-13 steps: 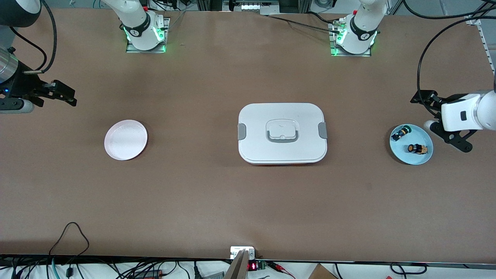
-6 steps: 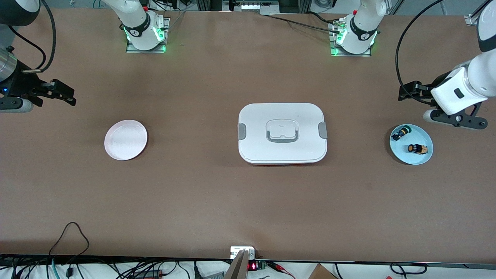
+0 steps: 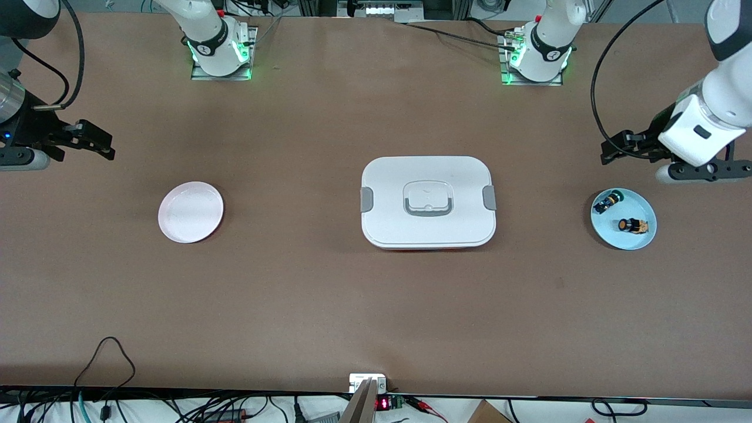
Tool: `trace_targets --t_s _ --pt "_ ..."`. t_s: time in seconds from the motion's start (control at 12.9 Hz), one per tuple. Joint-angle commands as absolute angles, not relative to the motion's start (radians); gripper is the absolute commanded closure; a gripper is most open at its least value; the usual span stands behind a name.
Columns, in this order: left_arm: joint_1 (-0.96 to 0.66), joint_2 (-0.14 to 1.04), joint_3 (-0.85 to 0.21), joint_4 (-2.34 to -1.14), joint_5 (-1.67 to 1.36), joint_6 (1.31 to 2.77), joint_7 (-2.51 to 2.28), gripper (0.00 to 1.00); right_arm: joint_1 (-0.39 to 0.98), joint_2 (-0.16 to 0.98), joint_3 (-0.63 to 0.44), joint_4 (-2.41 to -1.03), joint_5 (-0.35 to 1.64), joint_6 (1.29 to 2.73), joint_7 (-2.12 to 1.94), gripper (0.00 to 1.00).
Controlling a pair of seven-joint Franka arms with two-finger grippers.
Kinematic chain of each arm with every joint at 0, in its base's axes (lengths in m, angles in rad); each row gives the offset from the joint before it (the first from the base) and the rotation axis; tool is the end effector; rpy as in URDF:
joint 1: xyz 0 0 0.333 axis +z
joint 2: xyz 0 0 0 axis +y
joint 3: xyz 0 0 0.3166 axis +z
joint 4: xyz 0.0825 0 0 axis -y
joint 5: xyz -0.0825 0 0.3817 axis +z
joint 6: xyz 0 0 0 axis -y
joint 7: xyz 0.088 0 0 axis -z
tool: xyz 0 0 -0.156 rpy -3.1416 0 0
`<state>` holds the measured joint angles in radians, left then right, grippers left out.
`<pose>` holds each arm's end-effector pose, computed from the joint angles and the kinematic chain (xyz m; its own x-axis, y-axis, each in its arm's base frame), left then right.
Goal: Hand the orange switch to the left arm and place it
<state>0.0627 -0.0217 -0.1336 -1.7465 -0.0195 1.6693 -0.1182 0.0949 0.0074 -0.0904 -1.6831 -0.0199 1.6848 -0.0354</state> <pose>0.5431 -0.0419 0.5136 0.9971 0.0495 -0.0572 0.0501 -0.9987 0.0097 0.5608 -0.0002 0.5289 0.9991 0.0421 -0.0064 0.0423 -0.9989 0.0202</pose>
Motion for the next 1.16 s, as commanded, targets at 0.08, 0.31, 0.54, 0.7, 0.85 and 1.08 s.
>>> trace_targets --t_s 0.08,0.31,0.54,0.7,0.85,1.08 --pt "0.046 -0.101 -0.112 -1.833 -0.022 1.718 -0.002 0.0 0.083 0.021 -0.078 -1.661 -0.014 1.664 -0.049 0.0" --pt "0.014 -0.104 -0.11 -1.822 0.003 1.695 -0.002 0.0 0.083 0.02 -0.078 -1.66 -0.012 1.663 -0.044 0.0" --pt "0.008 -0.094 -0.107 -1.79 0.003 1.64 0.003 0.0 0.084 0.02 -0.078 -1.66 -0.012 1.663 -0.04 0.0" --pt "0.017 -0.087 -0.109 -1.787 0.003 1.635 0.003 0.0 0.084 0.02 -0.078 -1.66 -0.012 1.663 -0.04 0.0" --pt "0.018 -0.074 -0.109 -1.783 0.002 1.64 0.003 0.0 0.084 0.02 -0.078 -1.66 -0.014 1.663 -0.04 0.0" --pt "0.018 -0.064 -0.107 -1.77 0.003 1.641 0.002 0.0 0.084 0.021 -0.078 -1.66 -0.014 1.664 -0.04 0.0"
